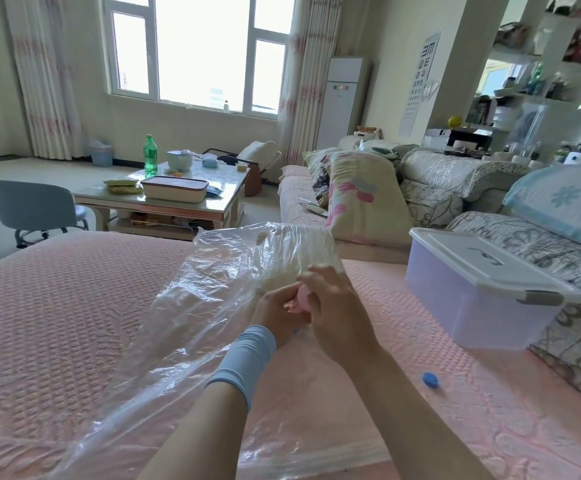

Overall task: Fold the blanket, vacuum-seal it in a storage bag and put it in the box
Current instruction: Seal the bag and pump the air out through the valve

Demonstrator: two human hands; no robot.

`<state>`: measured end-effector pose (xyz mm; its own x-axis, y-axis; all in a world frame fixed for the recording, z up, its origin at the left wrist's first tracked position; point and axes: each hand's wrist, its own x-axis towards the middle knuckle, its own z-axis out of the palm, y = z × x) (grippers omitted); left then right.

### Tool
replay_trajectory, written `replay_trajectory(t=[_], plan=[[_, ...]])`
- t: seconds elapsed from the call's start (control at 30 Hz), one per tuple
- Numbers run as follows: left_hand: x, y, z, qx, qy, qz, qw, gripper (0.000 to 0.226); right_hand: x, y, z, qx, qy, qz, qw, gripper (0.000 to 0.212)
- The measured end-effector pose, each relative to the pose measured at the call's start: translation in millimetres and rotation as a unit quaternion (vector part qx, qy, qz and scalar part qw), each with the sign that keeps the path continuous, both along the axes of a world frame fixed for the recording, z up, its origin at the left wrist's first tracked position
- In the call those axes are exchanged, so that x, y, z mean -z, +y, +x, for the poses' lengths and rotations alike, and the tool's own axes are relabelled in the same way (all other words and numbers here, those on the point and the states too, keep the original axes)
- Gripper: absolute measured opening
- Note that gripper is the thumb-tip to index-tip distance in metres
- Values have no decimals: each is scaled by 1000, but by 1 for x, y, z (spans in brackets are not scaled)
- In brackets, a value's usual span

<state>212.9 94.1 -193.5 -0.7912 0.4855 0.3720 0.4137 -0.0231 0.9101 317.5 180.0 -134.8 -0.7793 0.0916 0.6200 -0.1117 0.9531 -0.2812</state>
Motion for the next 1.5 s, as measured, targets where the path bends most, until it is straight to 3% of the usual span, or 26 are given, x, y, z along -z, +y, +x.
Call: replay_trajectory(t=[0.03,0.1,0.23,0.3,0.37,0.47,0.53,0.6,0.73,0.8,0.87,0.97,1.03,1.1,1.23,1.3,1.37,1.43,1.5], plan=[[0,-1,0,-3,-1,-3,1000,13,3,1,-1,2,-31,-12,999,37],[-2,-2,1,9,-8,9,1000,16,-6,0,1,-11,-4,-7,1000,38],[-4,-3,-2,40,-17,26,999,42,-41,-7,9,-57,248,30,967,41],[-3,-2,-2,43,-28,31,998,50,-44,-6,9,-52,305,29,950,43],[-2,0,0,45,-35,34,998,47,-31,-5,9,-43,257,23,965,43],[-2,0,2,23,-22,16,999,25,-2,-3,4,-9,40,-2,999,38],[-3,-2,3,7,-17,-3,1000,22,4,-2,1,-3,-15,-16,1000,36],[-4,-3,2,17,-18,6,1000,23,-8,-3,4,-12,39,6,999,38],[-6,-5,-1,38,-16,18,999,45,-42,-5,9,-48,274,41,960,38],[-4,-3,-1,39,-28,21,999,48,-42,-4,9,-46,308,37,949,38],[-3,-2,1,44,-27,31,998,40,-27,-6,7,-25,240,37,970,39],[-4,-2,3,20,-20,17,999,20,-1,-2,1,15,6,30,999,37],[-4,-4,3,7,-5,6,1000,16,2,-2,0,17,-41,13,999,34],[-5,-5,3,17,-12,19,1000,20,-12,-5,5,9,22,31,999,37],[-6,-5,-1,48,-24,26,998,43,-46,-9,11,-33,292,60,954,35],[-4,-3,-2,46,-24,25,998,47,-49,-8,10,-42,334,43,941,36],[-2,-1,0,37,-22,27,999,45,-35,-8,9,-24,283,36,958,39],[-2,-1,1,23,-12,21,999,31,-14,-7,7,15,122,41,992,39],[-2,-2,2,3,2,-4,1000,18,0,-6,2,46,-20,43,998,32]])
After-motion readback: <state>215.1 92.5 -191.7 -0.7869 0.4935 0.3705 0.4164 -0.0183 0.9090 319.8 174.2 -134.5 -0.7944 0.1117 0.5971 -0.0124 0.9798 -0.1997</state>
